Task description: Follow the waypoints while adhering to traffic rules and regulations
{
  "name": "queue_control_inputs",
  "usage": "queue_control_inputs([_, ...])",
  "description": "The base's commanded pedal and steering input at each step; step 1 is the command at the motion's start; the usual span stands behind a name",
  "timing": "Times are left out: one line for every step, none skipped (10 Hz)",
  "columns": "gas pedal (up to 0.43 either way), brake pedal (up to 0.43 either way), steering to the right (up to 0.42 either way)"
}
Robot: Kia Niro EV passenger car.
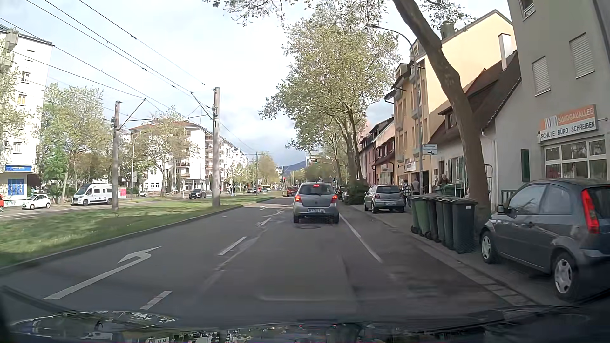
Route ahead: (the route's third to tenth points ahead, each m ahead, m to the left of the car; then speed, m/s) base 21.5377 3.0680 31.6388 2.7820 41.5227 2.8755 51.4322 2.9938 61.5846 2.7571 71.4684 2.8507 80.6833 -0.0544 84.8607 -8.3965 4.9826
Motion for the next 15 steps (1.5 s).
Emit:
queue_control_inputs([0.000,0.177,-0.003])
queue_control_inputs([0.000,0.177,-0.003])
queue_control_inputs([0.000,0.183,-0.003])
queue_control_inputs([0.000,0.183,-0.004])
queue_control_inputs([0.000,0.183,-0.004])
queue_control_inputs([0.000,0.183,-0.004])
queue_control_inputs([0.000,0.183,-0.004])
queue_control_inputs([0.000,0.183,-0.004])
queue_control_inputs([0.000,0.183,-0.004])
queue_control_inputs([0.000,0.195,-0.005])
queue_control_inputs([0.000,0.195,-0.005])
queue_control_inputs([0.000,0.195,-0.005])
queue_control_inputs([0.000,0.189,-0.005])
queue_control_inputs([0.000,0.183,-0.005])
queue_control_inputs([0.000,0.183,-0.005])
